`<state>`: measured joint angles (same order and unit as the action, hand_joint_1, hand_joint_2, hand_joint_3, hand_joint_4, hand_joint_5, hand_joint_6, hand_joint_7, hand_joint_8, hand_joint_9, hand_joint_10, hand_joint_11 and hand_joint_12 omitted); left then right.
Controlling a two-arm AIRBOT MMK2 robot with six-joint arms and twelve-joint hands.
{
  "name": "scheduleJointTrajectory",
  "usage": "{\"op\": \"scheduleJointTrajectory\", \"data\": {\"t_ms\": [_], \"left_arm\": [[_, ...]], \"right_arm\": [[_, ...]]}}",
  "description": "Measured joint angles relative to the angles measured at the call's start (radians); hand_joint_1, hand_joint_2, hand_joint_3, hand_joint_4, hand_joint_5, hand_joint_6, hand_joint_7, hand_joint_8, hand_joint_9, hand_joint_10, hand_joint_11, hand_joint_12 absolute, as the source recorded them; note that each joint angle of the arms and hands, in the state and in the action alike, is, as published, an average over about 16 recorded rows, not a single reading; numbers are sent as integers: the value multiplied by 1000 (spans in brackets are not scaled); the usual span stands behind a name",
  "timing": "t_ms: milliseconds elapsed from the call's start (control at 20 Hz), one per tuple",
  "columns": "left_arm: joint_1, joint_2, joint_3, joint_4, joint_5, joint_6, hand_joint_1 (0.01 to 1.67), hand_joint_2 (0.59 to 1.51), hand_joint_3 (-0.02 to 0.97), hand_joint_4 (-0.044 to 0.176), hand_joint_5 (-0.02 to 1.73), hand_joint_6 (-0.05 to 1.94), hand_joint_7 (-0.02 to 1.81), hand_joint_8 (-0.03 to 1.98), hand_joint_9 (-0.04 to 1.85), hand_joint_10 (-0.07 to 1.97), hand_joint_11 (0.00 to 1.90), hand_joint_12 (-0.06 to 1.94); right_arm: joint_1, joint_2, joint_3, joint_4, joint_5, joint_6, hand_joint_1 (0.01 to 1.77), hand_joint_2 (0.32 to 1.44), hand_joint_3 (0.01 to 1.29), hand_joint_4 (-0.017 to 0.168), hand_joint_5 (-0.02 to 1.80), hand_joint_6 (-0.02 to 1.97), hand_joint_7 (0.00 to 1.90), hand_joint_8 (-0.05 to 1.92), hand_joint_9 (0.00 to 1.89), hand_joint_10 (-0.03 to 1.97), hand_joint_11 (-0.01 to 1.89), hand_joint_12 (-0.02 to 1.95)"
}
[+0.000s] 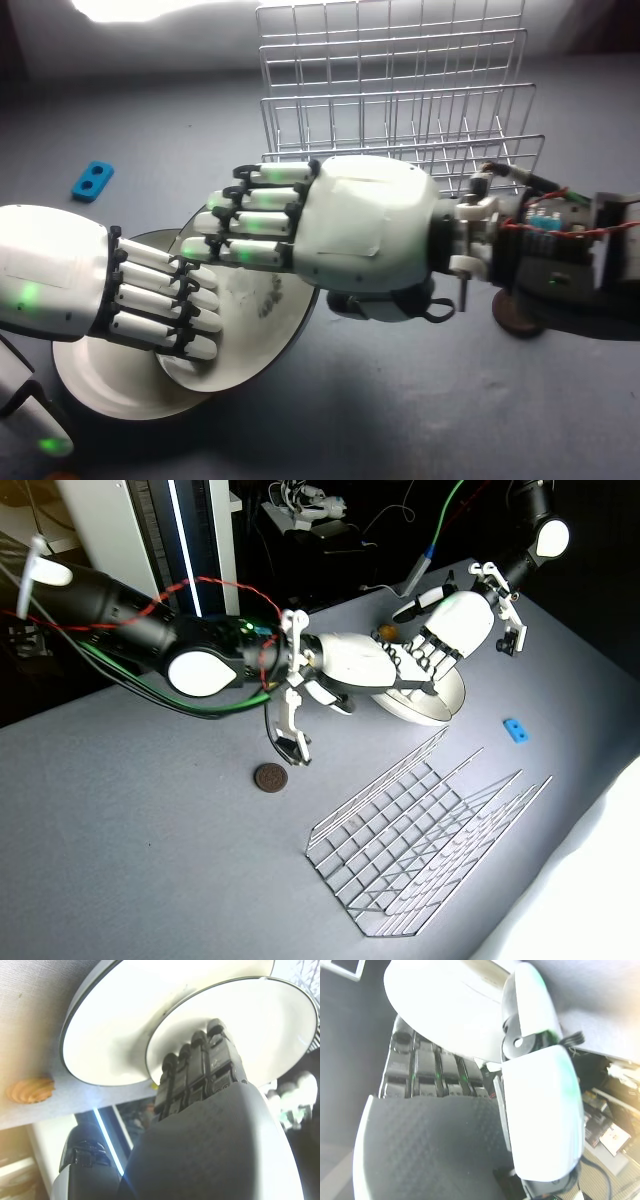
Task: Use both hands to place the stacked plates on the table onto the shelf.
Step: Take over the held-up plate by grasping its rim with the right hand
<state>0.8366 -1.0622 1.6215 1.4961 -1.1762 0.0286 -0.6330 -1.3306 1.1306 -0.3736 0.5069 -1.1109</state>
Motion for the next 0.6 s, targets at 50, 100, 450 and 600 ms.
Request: {"op": "scheduleJointTrajectory", "data": {"t_ms": [50,100,450,600], "left_arm": [[0,0,0,0,0,0,17,1098,22,2,69,8,37,1,33,12,23,20],[0,0,0,-1,0,0,17,1098,22,2,69,8,39,0,34,12,23,20],[2,0,1,-2,-1,1,17,1101,22,1,73,8,41,0,36,10,21,20],[2,0,1,-3,-2,2,18,1102,22,2,80,8,42,-1,37,10,20,19]], "right_arm": [[1,-15,14,0,-3,-1,1197,1036,15,4,38,19,78,13,124,15,21,538],[1,-29,26,0,-6,-3,1193,1036,15,4,44,19,91,13,140,15,21,573],[1,-85,70,-5,-11,-11,1146,1024,16,4,157,19,265,15,318,44,23,947],[1,-92,73,-13,-9,-13,1105,1032,16,4,278,24,393,22,427,92,45,1130]]}}
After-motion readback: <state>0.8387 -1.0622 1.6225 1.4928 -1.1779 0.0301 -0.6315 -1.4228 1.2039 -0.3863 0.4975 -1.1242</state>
